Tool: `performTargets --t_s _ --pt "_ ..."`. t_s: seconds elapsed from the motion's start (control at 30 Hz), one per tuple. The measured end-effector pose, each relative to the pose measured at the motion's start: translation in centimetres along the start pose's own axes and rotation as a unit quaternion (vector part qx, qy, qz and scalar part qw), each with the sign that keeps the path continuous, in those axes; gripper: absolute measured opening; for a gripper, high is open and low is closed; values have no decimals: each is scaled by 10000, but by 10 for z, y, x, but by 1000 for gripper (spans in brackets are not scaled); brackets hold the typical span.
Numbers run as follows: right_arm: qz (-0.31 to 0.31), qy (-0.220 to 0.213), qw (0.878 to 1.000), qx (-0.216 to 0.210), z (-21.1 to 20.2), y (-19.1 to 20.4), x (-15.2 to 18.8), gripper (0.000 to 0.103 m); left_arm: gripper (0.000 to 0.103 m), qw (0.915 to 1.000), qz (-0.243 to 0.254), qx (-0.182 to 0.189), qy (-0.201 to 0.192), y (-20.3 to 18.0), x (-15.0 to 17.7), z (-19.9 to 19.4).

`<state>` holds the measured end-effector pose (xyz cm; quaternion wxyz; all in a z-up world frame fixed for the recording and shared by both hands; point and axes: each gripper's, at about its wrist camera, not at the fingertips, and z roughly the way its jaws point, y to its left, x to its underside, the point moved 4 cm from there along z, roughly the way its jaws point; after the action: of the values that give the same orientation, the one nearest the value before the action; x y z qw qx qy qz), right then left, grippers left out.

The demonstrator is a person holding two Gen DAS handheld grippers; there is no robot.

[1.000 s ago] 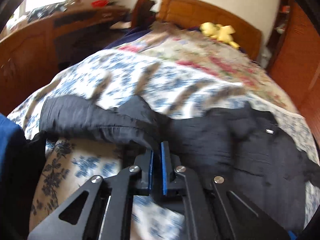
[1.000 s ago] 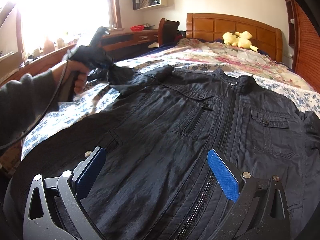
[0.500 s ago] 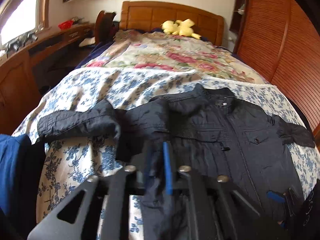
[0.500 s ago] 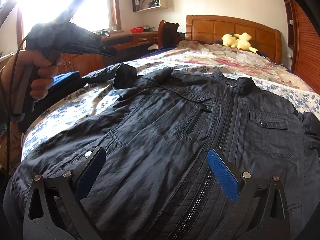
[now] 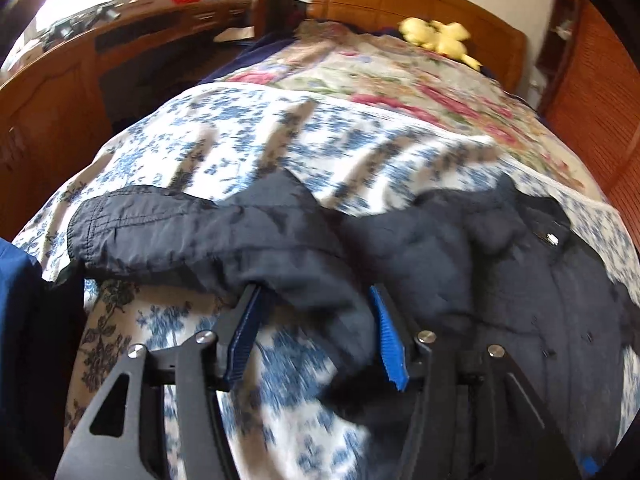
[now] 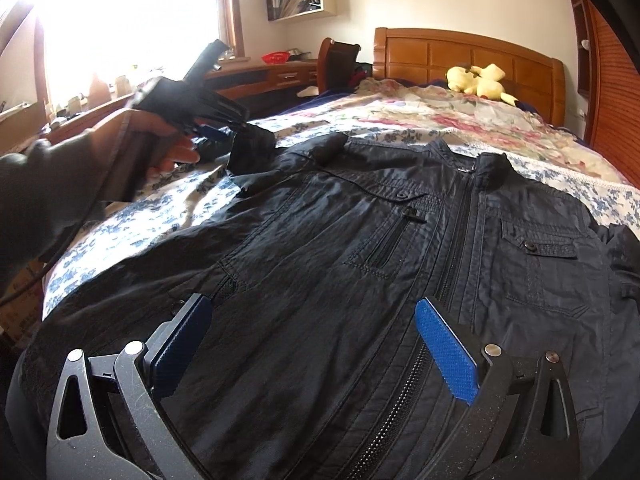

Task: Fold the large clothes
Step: 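Fold the held sleeve across the jacket front with the left tool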

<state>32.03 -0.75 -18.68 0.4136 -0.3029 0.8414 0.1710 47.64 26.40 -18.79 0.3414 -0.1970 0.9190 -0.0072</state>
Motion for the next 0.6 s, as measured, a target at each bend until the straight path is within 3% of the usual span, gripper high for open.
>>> performTargets --t_s 0.03,0.13,0.17,0.3,0.43,0.6 --pt "4 -1 10000 -7 0 -1 0 103 52 10000 -56 -4 -61 3 -2 2" --pt "15 -6 10000 -16 -1 0 0 103 6 9999 4 -108 -88 4 -8 10" --pt "27 -9 10000 -21 -1 -1 0 103 1 9998 75 -181 -103 1 -8 10" --pt "120 24 9999 -47 -2 -4 1 103 0 9987 360 -195 -299 -21 -9 -15" --pt "275 171 9995 47 -14 -20 3 103 0 9951 806 157 -544 -66 -4 -66" --pt "536 19 9968 598 -57 -65 3 103 0 9855 1379 691 -706 -129 19 -123"
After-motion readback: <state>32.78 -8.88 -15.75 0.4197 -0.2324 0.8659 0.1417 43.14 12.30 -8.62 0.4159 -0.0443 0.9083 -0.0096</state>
